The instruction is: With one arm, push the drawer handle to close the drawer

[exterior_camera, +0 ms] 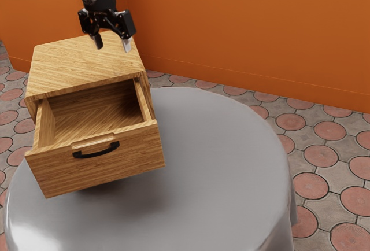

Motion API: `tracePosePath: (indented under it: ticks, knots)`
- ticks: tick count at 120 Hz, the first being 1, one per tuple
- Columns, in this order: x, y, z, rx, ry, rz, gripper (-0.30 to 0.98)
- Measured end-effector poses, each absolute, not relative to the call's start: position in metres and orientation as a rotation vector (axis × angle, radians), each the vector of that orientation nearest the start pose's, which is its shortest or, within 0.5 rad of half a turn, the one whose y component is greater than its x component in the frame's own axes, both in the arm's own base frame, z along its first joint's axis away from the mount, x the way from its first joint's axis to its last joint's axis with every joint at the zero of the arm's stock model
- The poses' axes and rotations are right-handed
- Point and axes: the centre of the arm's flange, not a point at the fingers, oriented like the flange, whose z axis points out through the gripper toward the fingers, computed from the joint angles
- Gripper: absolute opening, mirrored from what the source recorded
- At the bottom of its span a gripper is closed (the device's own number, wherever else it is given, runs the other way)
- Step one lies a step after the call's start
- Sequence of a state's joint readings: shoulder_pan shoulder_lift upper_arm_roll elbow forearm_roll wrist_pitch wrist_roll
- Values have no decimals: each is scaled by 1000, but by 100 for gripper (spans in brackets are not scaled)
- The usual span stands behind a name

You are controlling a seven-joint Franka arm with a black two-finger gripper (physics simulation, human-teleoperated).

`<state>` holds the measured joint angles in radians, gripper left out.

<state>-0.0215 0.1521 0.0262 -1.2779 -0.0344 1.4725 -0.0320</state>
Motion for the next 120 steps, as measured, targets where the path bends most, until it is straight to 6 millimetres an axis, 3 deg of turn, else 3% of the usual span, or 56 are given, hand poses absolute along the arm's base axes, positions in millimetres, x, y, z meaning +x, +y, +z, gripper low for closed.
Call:
tracePosePath:
  ticks: [32, 39, 44, 48, 57, 70, 78, 83, 88, 97, 105, 112, 120]
  knots:
    - [587, -2, 664, -3179, -93, -11, 69]
    - [571, -7, 710, -3174, -81, -142, 69]
    - [545, -17, 764, -3172, -54, -283, 69]
    - [529, -28, 787, -3181, -30, -328, 69]
    - [506, -50, 804, -3211, 3, -296, 69]
    - [486, -69, 806, -3229, -9, -189, 69]
    - [456, -73, 787, -3216, -74, -69, 69]
    - [428, -76, 763, -3196, -129, 14, 69]
    - [413, -84, 736, -3171, -175, 87, 69]
    - [401, -102, 680, -3104, -259, 198, 68]
    - [397, -118, 649, -3064, -317, 226, 60]
    - [393, -124, 634, -3045, -377, 222, 49]
    - [383, -137, 632, -3028, -428, 177, 35]
